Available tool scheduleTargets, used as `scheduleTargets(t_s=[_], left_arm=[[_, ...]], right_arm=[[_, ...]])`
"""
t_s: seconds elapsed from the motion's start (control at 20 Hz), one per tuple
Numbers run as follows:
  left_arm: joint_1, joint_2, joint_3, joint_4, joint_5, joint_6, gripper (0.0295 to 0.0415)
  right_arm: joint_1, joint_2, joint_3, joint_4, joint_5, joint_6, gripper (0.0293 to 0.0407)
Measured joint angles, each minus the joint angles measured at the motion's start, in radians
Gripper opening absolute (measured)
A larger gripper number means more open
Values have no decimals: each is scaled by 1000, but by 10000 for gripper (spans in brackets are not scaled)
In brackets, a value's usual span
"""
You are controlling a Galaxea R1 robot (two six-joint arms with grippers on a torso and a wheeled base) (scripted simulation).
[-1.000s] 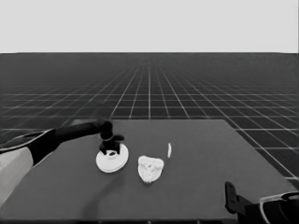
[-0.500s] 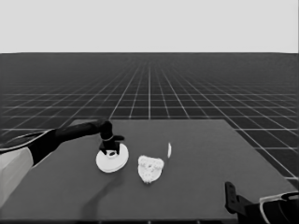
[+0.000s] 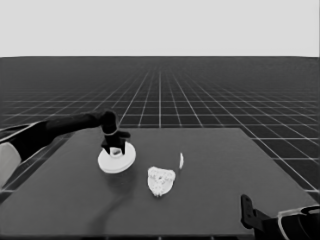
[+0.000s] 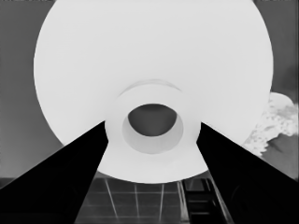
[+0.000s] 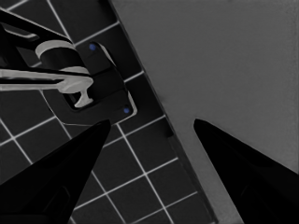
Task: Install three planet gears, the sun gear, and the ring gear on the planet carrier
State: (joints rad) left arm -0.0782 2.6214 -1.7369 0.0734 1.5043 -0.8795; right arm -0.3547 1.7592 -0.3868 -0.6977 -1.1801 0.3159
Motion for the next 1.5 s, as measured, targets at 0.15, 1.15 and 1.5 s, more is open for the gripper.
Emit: scheduleTargets(t_s=[0.15,1.15,1.5], left_arm=[[15,63,142,33,12,-269,348],[147,464,-18,163,6,-448,349],[149,464,-18,163,7,-395,349]], right_arm=[[0,0,0,0,0,0,385],[0,0,0,0,0,0,385],[0,0,0,0,0,0,385]])
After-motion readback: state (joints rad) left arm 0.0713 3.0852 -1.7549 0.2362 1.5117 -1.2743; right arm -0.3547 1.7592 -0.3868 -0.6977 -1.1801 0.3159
